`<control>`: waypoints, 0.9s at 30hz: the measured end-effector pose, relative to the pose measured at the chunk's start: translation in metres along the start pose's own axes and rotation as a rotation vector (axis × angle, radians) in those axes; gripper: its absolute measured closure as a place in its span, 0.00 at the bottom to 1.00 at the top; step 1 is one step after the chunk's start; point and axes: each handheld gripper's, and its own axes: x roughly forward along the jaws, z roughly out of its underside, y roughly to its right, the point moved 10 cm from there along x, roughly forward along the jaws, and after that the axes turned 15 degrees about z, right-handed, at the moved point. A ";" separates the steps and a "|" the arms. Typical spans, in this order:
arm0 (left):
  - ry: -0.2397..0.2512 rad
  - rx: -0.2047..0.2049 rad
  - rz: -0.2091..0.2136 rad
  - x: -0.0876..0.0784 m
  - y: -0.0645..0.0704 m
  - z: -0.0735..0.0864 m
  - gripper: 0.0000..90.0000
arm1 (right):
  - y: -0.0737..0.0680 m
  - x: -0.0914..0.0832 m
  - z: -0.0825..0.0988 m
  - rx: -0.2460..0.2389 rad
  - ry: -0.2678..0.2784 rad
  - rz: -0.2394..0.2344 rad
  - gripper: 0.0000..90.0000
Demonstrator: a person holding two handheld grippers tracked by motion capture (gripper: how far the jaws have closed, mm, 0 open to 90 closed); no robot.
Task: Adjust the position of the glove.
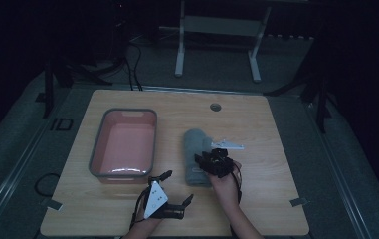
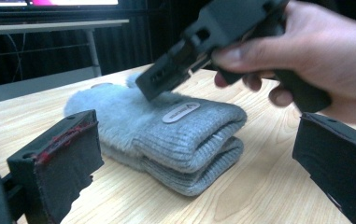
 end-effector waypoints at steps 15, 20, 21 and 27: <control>-0.034 -0.142 -0.070 -0.007 -0.013 -0.032 0.01 | 0.015 -0.027 -0.017 -0.133 0.026 -0.008 0.44; -0.121 -0.235 -0.056 0.007 -0.026 -0.047 0.01 | 0.029 -0.033 -0.020 -0.143 0.045 0.029 0.43; -0.138 -0.230 -0.067 0.010 -0.028 -0.048 0.01 | 0.032 -0.033 -0.021 -0.143 0.044 0.027 0.42; -0.199 -0.238 -0.050 0.032 -0.039 -0.055 0.07 | 0.043 -0.027 -0.020 -0.133 0.016 0.018 0.43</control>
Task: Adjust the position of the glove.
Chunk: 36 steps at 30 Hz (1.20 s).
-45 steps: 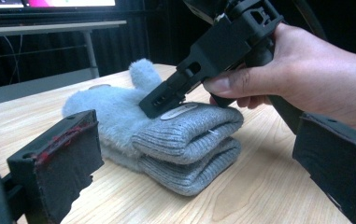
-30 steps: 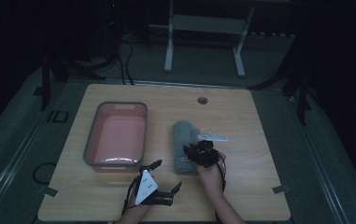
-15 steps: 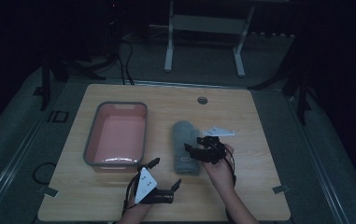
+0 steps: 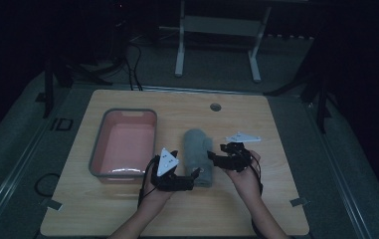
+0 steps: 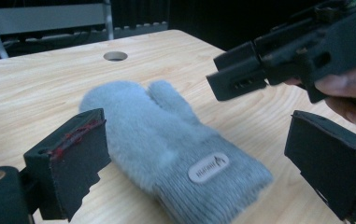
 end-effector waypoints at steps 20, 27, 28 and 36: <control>-0.241 -0.102 -0.131 0.061 -0.033 0.023 0.22 | -0.002 0.053 0.035 0.077 -0.137 -0.022 0.47; -0.263 -0.180 -0.144 0.060 -0.046 0.038 0.26 | 0.004 0.060 0.046 0.102 -0.182 -0.038 0.44; -0.268 -0.199 -0.134 0.060 -0.047 0.040 0.26 | 0.004 0.060 0.047 0.104 -0.189 -0.042 0.44; -0.291 -0.292 -0.106 0.064 -0.056 0.054 0.26 | -0.002 0.063 0.049 0.091 -0.217 -0.059 0.49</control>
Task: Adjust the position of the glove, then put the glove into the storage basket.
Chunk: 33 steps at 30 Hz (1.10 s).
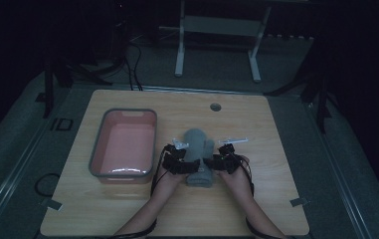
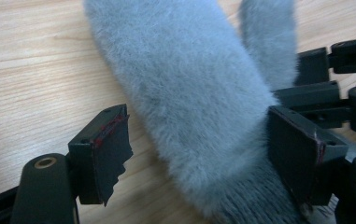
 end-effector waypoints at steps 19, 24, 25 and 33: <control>-0.071 -0.008 0.220 0.020 0.005 0.004 0.48 | -0.004 0.007 0.003 -0.004 -0.039 -0.109 0.74; -0.068 0.056 0.208 0.019 0.012 0.001 0.74 | -0.006 0.005 0.003 0.002 -0.016 -0.073 0.84; -0.062 0.068 0.206 0.019 0.013 0.001 0.77 | -0.007 0.004 0.003 0.003 -0.003 -0.062 0.86; -0.039 0.065 0.240 0.011 0.018 -0.006 0.83 | -0.008 -0.005 -0.001 0.026 0.047 -0.051 0.90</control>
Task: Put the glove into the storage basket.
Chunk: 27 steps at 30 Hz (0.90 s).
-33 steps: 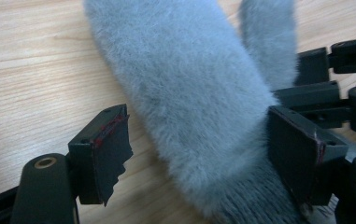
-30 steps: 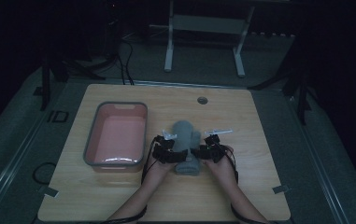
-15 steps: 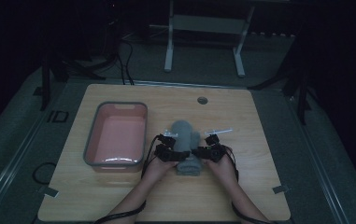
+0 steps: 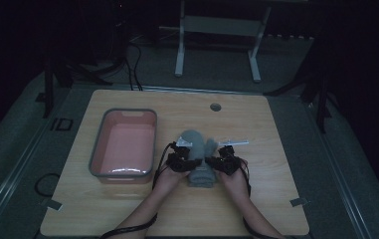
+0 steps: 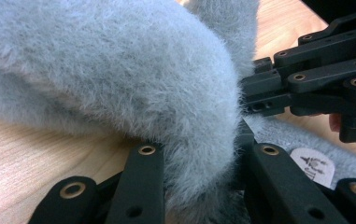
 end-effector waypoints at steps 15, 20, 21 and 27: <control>0.041 0.050 0.015 -0.035 0.025 -0.033 0.83 | -0.012 -0.041 -0.031 0.003 0.095 -0.041 0.90; 0.043 0.072 0.015 -0.050 0.029 -0.042 0.83 | -0.020 -0.053 -0.043 -0.003 0.121 -0.055 0.90; 0.041 0.074 0.017 -0.052 0.030 -0.043 0.83 | -0.021 -0.054 -0.045 -0.006 0.124 -0.057 0.90; 0.043 0.090 0.017 -0.071 0.028 -0.051 0.83 | -0.034 -0.061 -0.058 -0.014 0.134 -0.076 0.90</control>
